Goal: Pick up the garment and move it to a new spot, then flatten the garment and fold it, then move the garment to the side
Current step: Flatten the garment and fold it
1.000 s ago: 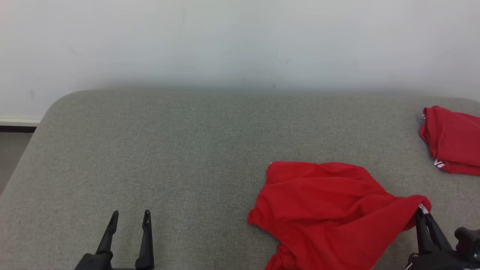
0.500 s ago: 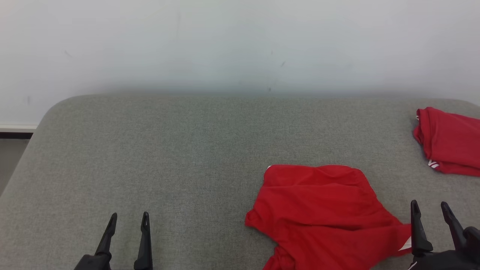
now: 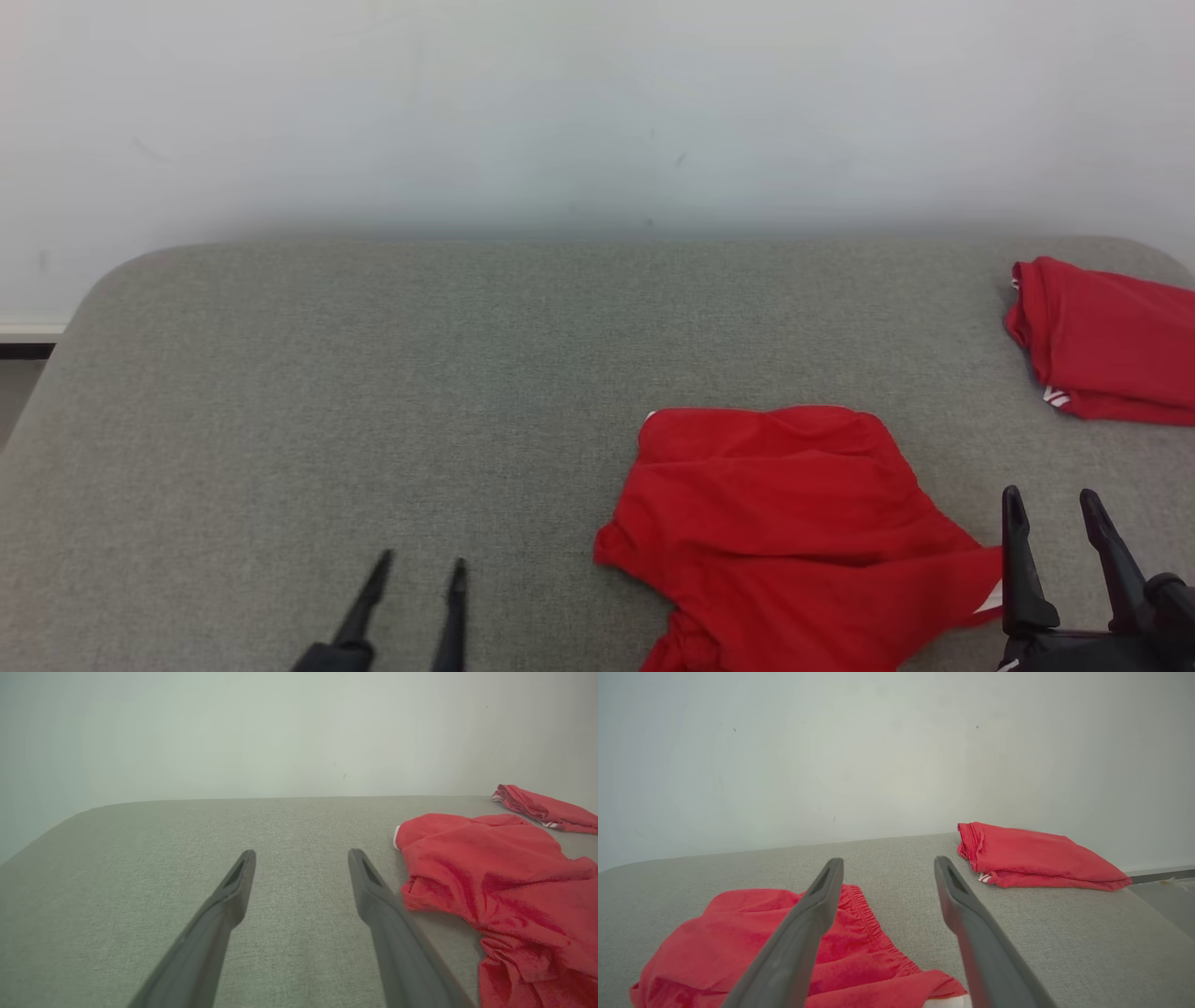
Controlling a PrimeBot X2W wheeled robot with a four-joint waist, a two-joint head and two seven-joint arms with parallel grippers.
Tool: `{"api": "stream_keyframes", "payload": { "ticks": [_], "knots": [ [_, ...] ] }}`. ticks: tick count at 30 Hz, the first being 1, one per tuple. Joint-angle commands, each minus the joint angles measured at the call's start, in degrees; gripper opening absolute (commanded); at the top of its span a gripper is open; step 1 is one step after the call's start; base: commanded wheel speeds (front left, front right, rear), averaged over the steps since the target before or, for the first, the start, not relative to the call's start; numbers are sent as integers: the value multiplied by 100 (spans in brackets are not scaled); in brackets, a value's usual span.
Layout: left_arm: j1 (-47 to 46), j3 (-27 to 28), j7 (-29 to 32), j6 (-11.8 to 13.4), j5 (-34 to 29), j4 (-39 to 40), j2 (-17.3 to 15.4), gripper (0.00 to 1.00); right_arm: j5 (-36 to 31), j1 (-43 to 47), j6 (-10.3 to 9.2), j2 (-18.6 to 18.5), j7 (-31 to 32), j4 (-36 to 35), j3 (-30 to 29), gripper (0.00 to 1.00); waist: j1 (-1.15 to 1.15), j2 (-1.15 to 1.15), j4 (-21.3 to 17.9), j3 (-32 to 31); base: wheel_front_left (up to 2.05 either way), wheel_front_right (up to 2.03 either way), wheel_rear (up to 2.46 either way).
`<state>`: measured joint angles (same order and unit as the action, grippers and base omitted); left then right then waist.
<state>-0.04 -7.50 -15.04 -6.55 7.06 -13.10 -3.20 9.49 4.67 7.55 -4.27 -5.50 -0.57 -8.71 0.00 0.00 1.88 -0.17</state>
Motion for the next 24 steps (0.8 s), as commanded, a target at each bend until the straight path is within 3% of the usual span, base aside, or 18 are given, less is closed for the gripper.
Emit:
{"api": "stream_keyframes", "payload": {
  "ticks": [1,11,24],
  "knots": [
    [-122,-255,-18,-40,-9,-94,21,100,18,33,-13,31,-1,-13,33,100,0,0,-93,52,0,0,0],
    [-573,-1917,-18,-83,179,-977,25,100,10,-82,-13,69,-28,26,65,100,0,0,-427,253,0,0,0],
    [-1174,-2937,-18,-86,411,-2221,31,100,25,-227,-13,96,-105,123,148,100,0,0,-677,470,0,0,0]
  ]
}}
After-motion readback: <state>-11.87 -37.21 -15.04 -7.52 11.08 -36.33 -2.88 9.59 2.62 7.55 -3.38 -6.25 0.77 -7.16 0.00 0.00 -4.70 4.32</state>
